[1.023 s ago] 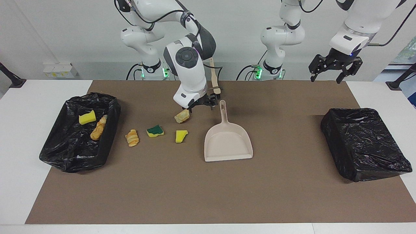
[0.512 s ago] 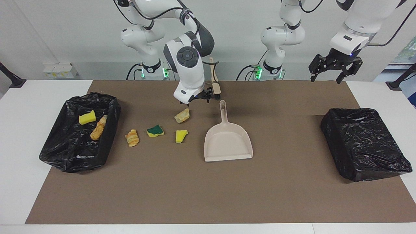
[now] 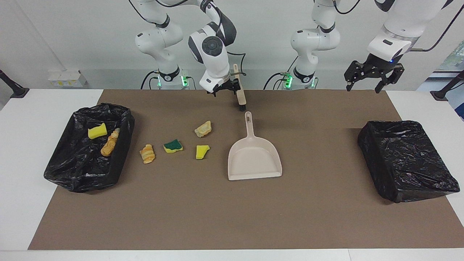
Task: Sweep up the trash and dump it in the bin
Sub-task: 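Set the dustpan down near the pieces and withdraw the right gripper, then grasp the dustpan with the left gripper while the right gripper grabs the brush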
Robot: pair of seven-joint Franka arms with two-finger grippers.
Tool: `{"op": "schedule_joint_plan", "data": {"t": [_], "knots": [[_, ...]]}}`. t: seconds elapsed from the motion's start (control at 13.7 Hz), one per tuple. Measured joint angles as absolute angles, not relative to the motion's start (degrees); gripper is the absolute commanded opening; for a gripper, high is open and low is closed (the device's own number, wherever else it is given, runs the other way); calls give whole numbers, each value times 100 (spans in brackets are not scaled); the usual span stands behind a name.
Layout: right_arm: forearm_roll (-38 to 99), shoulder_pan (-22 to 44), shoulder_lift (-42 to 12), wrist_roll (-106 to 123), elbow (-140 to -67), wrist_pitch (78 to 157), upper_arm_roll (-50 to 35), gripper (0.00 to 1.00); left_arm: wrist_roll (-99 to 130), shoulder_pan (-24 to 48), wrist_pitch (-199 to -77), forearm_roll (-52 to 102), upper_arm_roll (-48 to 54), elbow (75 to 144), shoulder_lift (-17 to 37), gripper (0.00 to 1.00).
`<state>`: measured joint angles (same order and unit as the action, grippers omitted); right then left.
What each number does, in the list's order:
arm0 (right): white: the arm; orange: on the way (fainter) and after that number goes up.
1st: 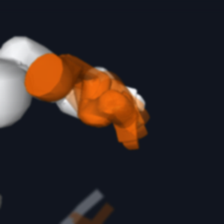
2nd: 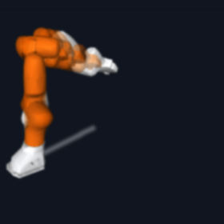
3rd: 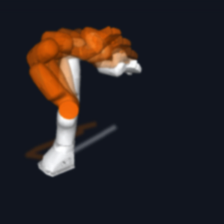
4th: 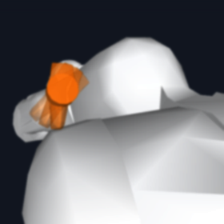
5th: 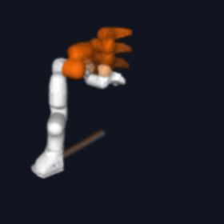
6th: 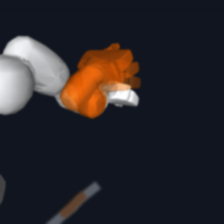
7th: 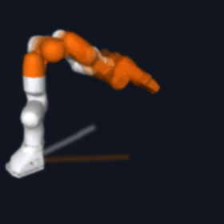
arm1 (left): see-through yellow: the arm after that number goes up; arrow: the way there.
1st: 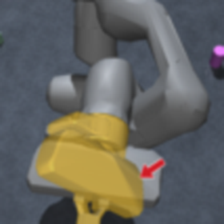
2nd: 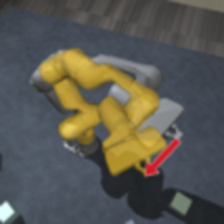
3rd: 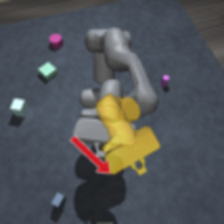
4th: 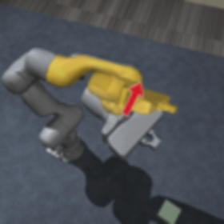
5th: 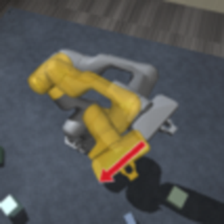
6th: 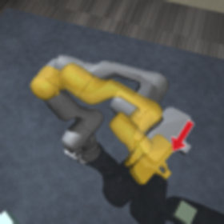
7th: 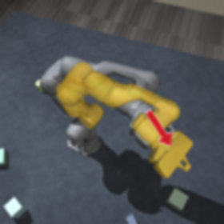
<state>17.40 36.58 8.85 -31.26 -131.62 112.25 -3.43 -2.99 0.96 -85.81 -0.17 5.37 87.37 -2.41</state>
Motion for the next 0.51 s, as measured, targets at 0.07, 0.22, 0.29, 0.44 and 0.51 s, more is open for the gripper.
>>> {"op": "schedule_joint_plan", "data": {"t": [0.07,0.22,0.29,0.44,0.51], "knots": [[1762,3828,1047,-3461,-13318,11228,-345,100,-299,96,-8579,-17,537,8737,-241,100],[1769,4212,1314,-4199,-13545,11228,-349,100,-298,96,-8578,-17,536,8737,-241,100],[1772,4450,1391,-4474,-13619,11242,-353,100,-298,96,-8578,-17,538,8737,-241,100],[1772,4971,1430,-4801,-13804,11558,-364,100,-298,104,-8578,-14,585,8739,-241,100],[1772,5231,1429,-4836,-13957,11843,-369,99,-297,133,-8578,-9,644,8760,-244,100]]}}
